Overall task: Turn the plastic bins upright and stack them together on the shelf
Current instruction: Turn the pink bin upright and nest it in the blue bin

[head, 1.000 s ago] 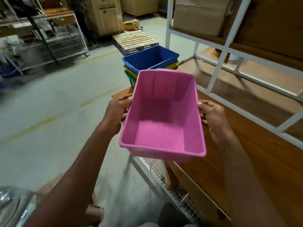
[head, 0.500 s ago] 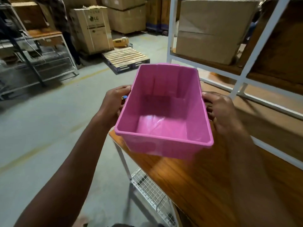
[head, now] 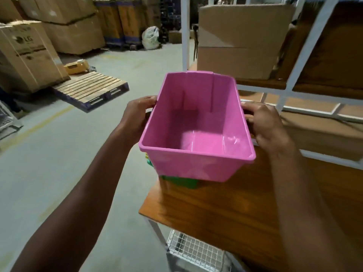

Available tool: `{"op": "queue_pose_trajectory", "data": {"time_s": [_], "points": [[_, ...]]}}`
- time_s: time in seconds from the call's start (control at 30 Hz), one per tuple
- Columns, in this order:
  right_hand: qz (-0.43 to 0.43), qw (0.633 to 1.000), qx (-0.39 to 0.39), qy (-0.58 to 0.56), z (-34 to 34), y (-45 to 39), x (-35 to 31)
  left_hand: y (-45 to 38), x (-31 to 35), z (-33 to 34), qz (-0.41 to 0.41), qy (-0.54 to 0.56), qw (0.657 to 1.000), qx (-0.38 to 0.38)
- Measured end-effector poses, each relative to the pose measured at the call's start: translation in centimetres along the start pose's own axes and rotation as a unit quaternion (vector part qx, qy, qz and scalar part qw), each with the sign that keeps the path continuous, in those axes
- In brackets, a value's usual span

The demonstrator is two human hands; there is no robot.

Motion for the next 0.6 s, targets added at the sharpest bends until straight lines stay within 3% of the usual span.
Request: {"op": "queue_pose_trajectory", "data": {"time_s": [0.3,0.6], "points": [[0.029,0.998,0.049,0.005,3.4,-0.3,-0.1,-9.1,-1.5,-2.0,-0.028,-0.013,0.995,-0.091],[0.049,0.997,0.050,0.024,5.6,-4.2,0.3,-14.5,-3.5,-3.1,-0.053,-0.006,0.995,-0.080]]}}
Point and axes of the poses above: each hand's wrist, its own y-axis away from the middle knuckle, its own z-axis out of the palm, x = y × z, the point moved 9 cm from there along -y, towards the middle knuckle, and after that the axes turned 1 degree about -z, right-handed, at the moved point
